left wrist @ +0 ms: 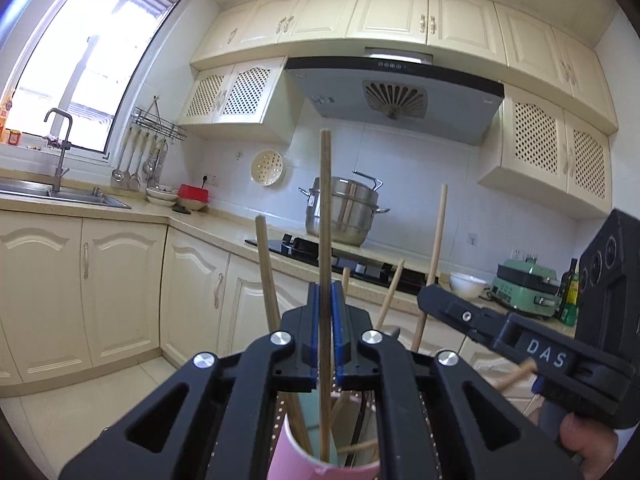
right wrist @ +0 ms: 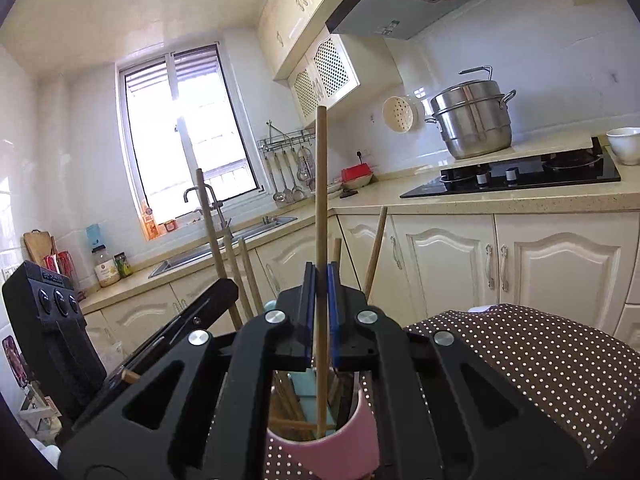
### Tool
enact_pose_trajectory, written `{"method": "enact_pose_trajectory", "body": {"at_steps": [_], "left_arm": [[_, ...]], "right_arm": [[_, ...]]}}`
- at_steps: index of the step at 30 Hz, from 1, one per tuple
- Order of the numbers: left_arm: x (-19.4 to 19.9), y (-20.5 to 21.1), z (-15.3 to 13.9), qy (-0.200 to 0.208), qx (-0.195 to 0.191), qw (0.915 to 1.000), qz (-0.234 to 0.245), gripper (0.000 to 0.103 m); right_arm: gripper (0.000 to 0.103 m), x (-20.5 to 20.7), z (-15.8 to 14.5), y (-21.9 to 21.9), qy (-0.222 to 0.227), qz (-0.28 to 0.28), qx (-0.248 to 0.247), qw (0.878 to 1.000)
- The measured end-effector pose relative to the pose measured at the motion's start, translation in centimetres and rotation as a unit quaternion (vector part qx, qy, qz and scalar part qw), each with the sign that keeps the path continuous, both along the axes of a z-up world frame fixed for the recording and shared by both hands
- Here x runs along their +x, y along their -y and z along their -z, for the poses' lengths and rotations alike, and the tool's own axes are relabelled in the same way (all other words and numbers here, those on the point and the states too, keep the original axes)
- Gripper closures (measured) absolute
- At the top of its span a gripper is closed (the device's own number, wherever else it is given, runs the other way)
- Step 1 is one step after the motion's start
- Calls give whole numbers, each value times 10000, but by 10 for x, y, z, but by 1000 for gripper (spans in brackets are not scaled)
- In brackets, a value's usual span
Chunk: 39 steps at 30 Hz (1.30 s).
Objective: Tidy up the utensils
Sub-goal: 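Lift both chopsticks up over the pink cup with both tools, then lower both chopsticks into the pink cup and open both tools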
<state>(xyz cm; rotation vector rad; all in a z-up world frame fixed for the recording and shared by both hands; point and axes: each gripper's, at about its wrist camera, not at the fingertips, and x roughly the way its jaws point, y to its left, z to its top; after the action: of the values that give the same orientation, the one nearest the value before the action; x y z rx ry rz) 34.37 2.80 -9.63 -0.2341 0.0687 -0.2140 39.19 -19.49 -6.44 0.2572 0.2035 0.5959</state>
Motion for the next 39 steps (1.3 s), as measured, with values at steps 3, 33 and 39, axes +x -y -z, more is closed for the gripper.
{"method": "enact_pose_trajectory", "body": {"at_steps": [3, 33, 39], "left_arm": [[-11, 1, 6, -100, 144, 9998, 73, 97], [-40, 10, 17, -715, 377, 9961, 341, 71], [-44, 8, 16, -872, 340, 9947, 416, 62]], "right_arm": [[97, -9, 2, 0, -9, -4, -134, 9999], [97, -32, 30, -15, -495, 59, -835, 9953], [97, -34, 39, -20, -630, -25, -944, 9935]]}}
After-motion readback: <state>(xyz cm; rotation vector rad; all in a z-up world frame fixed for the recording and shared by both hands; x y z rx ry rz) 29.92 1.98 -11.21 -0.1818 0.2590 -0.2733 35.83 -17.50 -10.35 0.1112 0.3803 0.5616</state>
